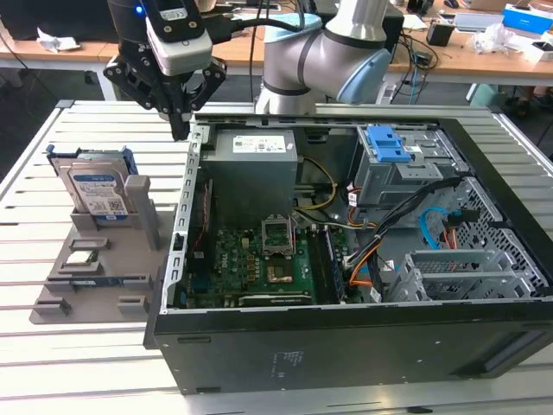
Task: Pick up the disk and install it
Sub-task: 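Reach for the disk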
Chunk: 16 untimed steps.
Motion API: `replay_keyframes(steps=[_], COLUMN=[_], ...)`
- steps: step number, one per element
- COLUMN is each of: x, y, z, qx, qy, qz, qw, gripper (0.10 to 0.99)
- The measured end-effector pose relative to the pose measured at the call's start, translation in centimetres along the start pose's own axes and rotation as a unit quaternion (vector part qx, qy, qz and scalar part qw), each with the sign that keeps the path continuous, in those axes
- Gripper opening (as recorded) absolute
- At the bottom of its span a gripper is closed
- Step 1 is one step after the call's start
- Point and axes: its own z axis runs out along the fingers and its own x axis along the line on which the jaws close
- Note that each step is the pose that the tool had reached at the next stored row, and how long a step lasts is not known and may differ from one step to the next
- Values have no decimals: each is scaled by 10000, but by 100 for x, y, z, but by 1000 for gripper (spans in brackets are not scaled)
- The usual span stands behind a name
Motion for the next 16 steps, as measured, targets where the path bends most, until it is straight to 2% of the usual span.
replay_keyframes(steps=[3, 7, 16], x=[93, 159, 410], y=[-7, -12, -31], z=[-2, -4, -12], qx=[0, 0, 0], qy=[0, 0, 1], qz=[0, 0, 0], qw=[10000, 10000, 10000], gripper=[106, 106, 106])
